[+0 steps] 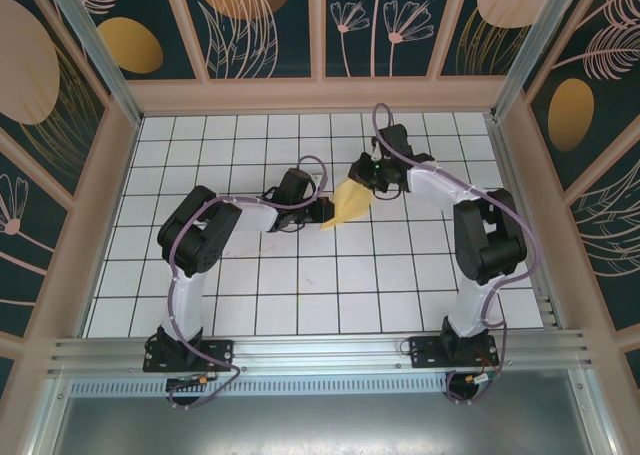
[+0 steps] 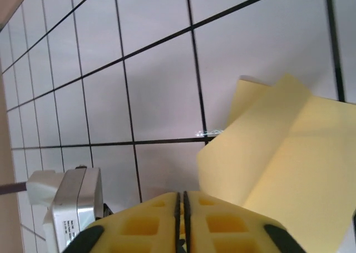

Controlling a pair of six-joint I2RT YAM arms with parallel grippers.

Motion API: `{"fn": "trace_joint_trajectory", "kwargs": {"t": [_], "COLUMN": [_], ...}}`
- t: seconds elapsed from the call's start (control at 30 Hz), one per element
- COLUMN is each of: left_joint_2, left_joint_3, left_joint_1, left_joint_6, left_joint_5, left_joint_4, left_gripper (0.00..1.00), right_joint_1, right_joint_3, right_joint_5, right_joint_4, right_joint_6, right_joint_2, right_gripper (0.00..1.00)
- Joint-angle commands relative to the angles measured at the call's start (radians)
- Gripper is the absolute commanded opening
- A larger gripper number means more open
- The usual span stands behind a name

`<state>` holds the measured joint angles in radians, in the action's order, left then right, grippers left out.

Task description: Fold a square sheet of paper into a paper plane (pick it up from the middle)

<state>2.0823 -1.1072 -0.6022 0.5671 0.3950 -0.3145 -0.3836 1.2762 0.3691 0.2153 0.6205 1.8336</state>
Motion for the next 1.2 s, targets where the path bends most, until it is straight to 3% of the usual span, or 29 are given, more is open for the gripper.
{"fn": "trace_joint_trajectory", "kwargs": {"t": [0.0, 0.47, 1.17], "left_joint_2": [0.077, 0.081, 0.077], "left_joint_3": [0.023, 0.02, 0.031], "left_joint_1": [0.001, 0.002, 0.002], "left_joint_6": [-0.04, -0.044, -0.049], "left_joint_5": [-0.081, -0.074, -0.073], "left_joint_4": [0.146, 0.146, 0.147], "left_gripper": [0.0, 0.0, 0.0], "right_joint_1": [-0.015, -0.04, 0.018], "right_joint_3": [-0.03, -0.001, -0.034], "right_joint_5": [0.078, 0.143, 0.076], "right_joint_4": [-0.049, -0.051, -0.03], "right_joint_6": [-0.043, -0.053, -0.075], "right_joint_2": [0.049, 0.187, 0.217], "right_gripper": [0.09, 0.04, 0.03]}}
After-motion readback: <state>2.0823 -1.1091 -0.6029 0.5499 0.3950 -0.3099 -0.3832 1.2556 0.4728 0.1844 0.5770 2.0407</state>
